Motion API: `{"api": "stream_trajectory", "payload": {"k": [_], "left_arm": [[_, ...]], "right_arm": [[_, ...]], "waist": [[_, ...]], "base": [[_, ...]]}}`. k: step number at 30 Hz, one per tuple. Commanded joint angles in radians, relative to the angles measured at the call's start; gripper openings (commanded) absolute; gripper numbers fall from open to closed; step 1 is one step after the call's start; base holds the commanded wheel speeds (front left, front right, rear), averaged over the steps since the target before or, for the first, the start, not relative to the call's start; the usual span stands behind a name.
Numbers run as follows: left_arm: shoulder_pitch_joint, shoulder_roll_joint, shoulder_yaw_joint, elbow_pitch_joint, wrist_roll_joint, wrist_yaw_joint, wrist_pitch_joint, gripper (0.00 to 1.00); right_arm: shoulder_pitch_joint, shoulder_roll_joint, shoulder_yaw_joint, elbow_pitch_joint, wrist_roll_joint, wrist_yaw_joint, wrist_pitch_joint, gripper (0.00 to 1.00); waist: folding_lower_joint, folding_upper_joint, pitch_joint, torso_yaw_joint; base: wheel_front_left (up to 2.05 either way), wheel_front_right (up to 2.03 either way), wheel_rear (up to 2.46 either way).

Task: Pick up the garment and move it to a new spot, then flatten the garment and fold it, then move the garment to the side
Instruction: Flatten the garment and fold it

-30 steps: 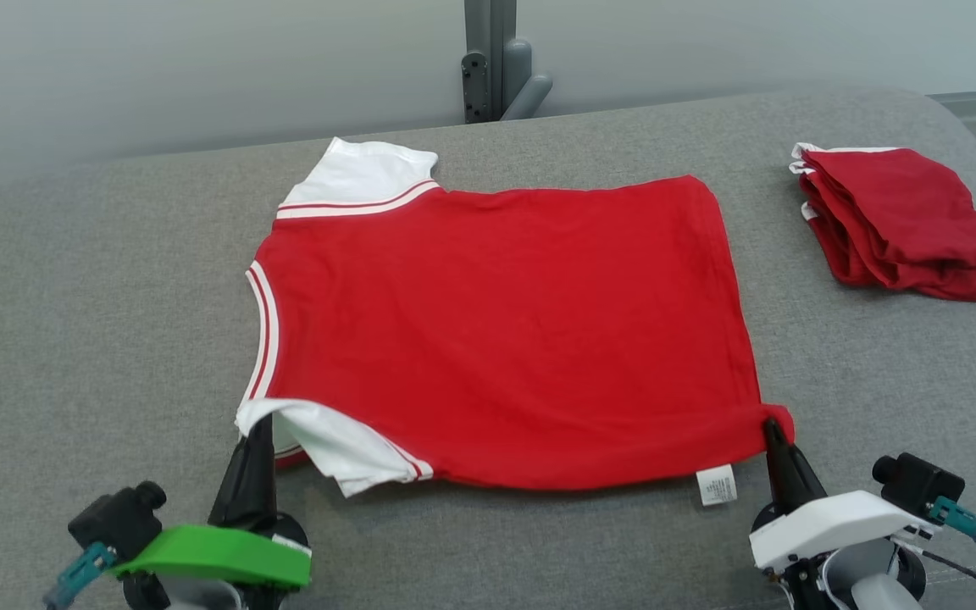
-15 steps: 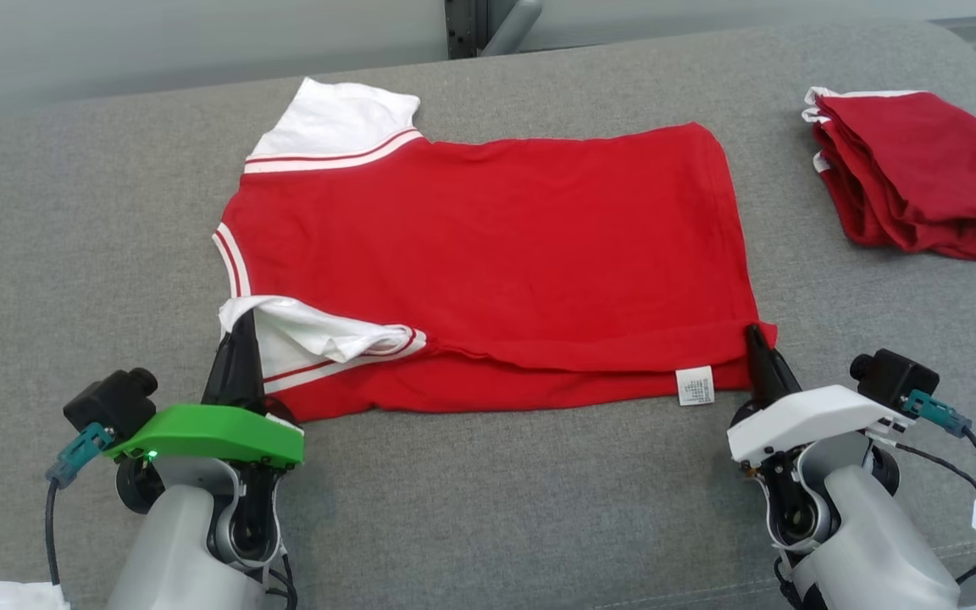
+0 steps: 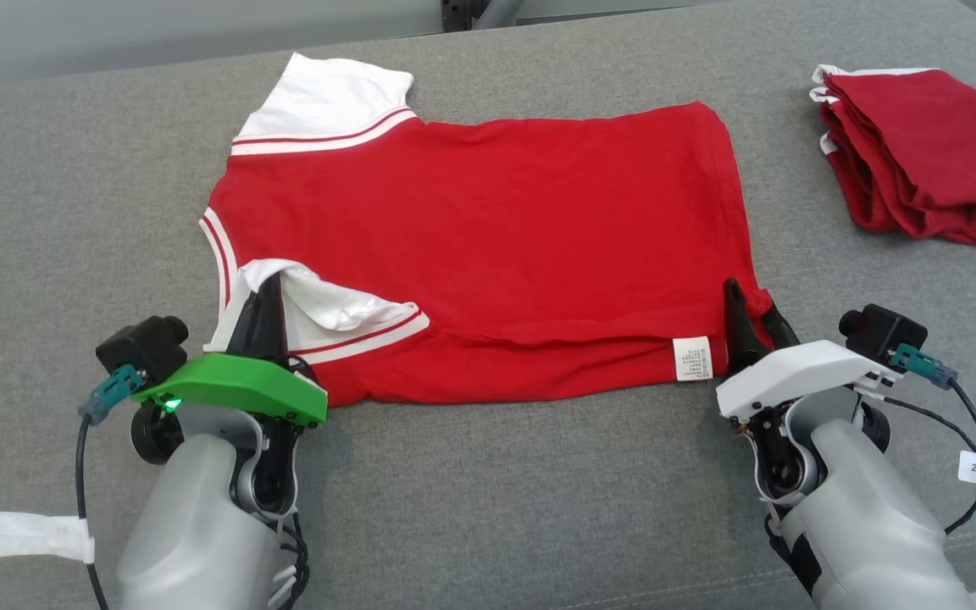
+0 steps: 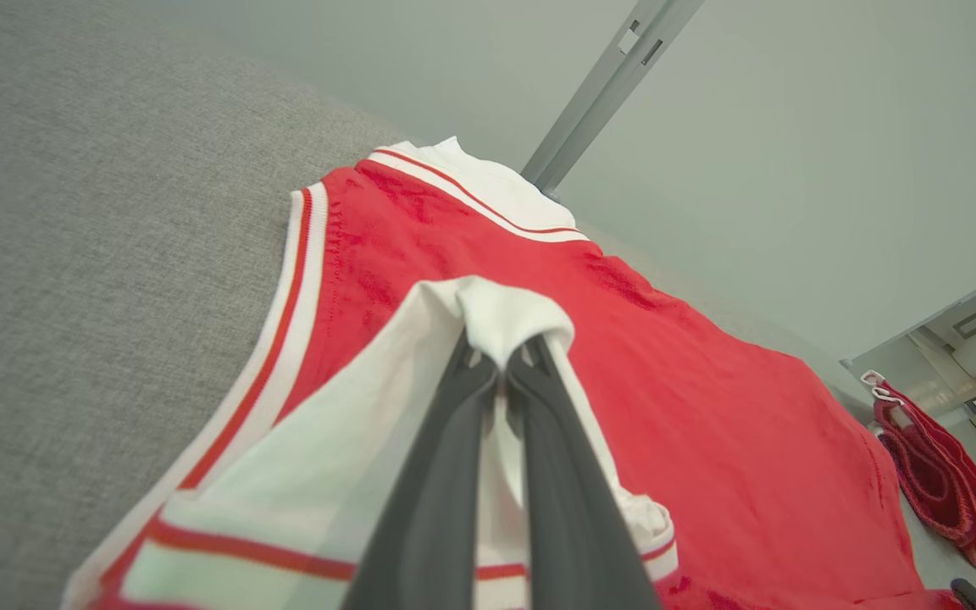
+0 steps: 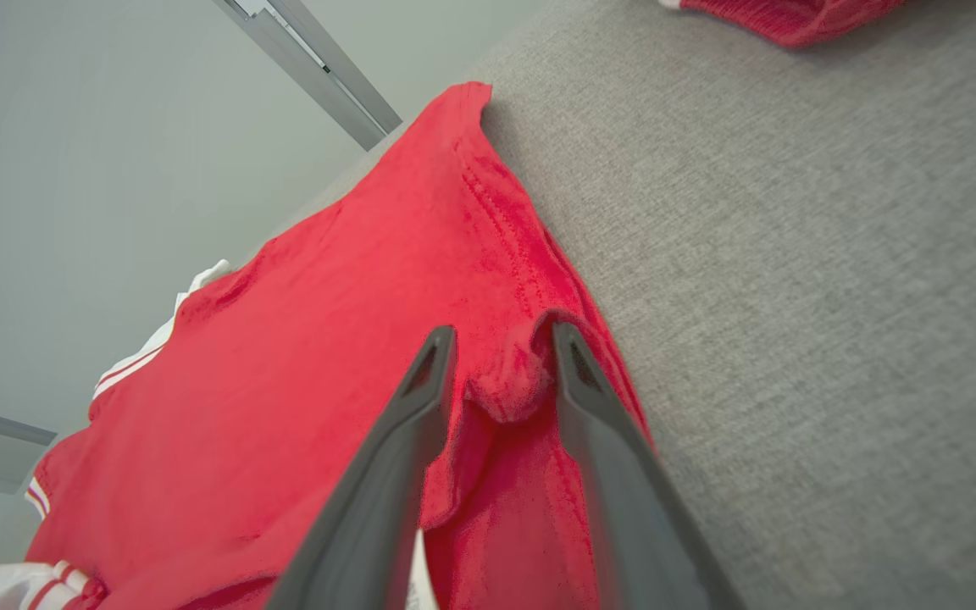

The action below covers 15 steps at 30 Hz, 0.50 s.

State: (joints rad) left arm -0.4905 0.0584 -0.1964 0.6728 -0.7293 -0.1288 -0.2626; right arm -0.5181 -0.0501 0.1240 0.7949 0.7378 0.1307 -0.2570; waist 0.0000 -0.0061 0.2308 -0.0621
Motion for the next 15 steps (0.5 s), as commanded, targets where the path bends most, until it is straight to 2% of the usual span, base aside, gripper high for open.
{"api": "stream_trajectory", "payload": {"k": [1,2,3,4,5,6,10,15], "left_arm": [[-0.039,0.004,-0.004,0.019,0.003,-0.003,-0.003,0.32],[-0.050,0.006,-0.006,0.031,0.010,-0.003,-0.003,0.36],[-0.059,0.011,-0.001,0.039,0.020,-0.003,-0.003,0.47],[-0.067,0.014,0.010,0.045,0.028,-0.003,-0.003,0.76],[-0.067,0.014,0.010,0.045,0.028,-0.003,-0.003,0.76],[-0.074,0.013,0.021,0.045,0.034,-0.003,-0.003,1.00],[-0.067,0.007,0.042,0.007,0.050,-0.003,-0.003,1.00],[-0.021,0.009,0.025,-0.045,0.056,-0.003,-0.003,1.00]], "right_arm": [[-0.019,-0.002,0.006,0.008,0.001,0.000,-0.007,1.00],[-0.025,-0.001,0.008,0.009,0.000,0.000,-0.008,1.00],[-0.032,-0.002,0.007,0.009,-0.001,0.000,-0.009,1.00],[-0.038,-0.002,0.003,0.003,-0.007,0.000,-0.010,1.00],[-0.038,-0.002,0.003,0.003,-0.007,0.000,-0.010,1.00],[-0.042,-0.002,-0.005,-0.009,-0.016,0.000,-0.009,1.00],[-0.029,-0.001,-0.054,-0.078,-0.057,0.000,-0.008,1.00],[0.025,-0.001,-0.115,-0.193,-0.123,0.000,-0.008,1.00]], "waist": [[0.0000,0.0061,0.001,-0.002],[0.0000,0.0061,0.001,-0.003],[0.0000,0.0061,0.001,-0.005],[0.0000,0.0061,0.001,-0.006],[0.0000,0.0061,0.001,-0.006],[0.0000,0.0061,0.002,-0.008],[0.0000,0.0061,0.002,-0.010],[0.0000,0.0061,-0.013,0.001]], "base": [[0.00,0.00,0.00],[0.00,0.00,0.00],[0.00,0.00,0.00],[0.00,0.00,0.00],[0.00,0.00,0.00],[0.00,0.00,0.00],[0.00,0.00,0.00],[0.00,0.00,0.00]]}}
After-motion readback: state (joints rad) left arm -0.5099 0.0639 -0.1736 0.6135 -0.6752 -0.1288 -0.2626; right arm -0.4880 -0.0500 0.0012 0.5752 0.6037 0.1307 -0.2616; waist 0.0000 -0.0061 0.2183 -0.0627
